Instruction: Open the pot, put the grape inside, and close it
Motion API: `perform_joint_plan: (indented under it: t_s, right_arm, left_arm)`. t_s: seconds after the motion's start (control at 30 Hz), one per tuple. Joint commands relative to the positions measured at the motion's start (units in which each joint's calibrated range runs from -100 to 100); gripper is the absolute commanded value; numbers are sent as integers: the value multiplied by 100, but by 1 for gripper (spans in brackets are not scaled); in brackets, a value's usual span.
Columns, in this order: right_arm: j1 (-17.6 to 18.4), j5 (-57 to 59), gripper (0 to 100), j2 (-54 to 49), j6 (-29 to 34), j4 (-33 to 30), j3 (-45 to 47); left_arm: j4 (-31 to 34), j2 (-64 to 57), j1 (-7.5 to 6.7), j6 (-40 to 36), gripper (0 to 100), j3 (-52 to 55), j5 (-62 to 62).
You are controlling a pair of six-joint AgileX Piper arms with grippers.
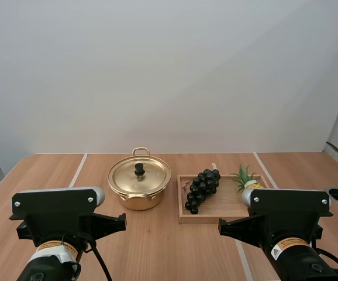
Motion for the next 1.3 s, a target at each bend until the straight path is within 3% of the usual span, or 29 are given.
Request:
perform_joint_plan:
  t_s: [0.0,1.27]
  right_arm:
    - [-22,13,0,-37,18,9,0]
    - [-22,-45,0,-37,18,7,0]
  left_arm:
    - [74,-27,9,-33,0,13,-180]
    - [74,-27,9,-14,0,13,-377]
